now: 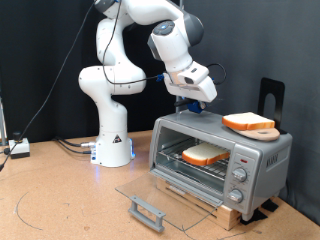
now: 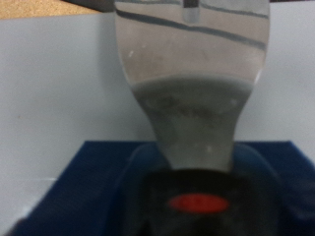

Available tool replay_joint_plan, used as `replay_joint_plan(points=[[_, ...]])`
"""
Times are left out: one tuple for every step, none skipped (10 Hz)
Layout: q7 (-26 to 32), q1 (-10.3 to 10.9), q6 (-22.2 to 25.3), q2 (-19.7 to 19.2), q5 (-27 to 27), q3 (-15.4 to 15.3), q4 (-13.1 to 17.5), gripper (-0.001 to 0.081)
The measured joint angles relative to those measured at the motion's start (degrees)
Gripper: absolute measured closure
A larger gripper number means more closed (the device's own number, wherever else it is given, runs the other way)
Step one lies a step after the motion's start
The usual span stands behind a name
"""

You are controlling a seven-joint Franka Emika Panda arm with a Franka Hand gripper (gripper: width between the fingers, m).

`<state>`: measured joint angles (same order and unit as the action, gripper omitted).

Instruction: Make a piece of toast with the oven

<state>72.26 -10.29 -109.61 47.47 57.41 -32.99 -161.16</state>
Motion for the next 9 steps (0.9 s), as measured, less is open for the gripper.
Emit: replay_joint_plan(points=[[0.0,0.0,0.0,-0.1,0.1,0.0,0.0,0.0412],[-0.1,-0.1,0.0,-0.2,0.2,0.0,0.0,0.0322],[-0.2,-0.3,-0.1,-0.3,0.2,0.0,0.0,0.0186],[-0.2,-0.5,-0.1,-0.4,0.3,0.0,0.0,0.0043],[-0.2,-0.5,-0.1,-0.4,0.7,0.2,0.2,0.0043],[0.1,-0.5,-0.1,-0.3,1.6,0.7,0.5,0.0011],[1.3,-0.2,0.2,0.1,3.0,1.9,1.1,0.0011],[2.7,0.1,1.0,0.8,4.3,3.6,1.9,-0.0001],[3.5,0.3,2.0,1.8,4.7,5.4,2.8,-0.0001]])
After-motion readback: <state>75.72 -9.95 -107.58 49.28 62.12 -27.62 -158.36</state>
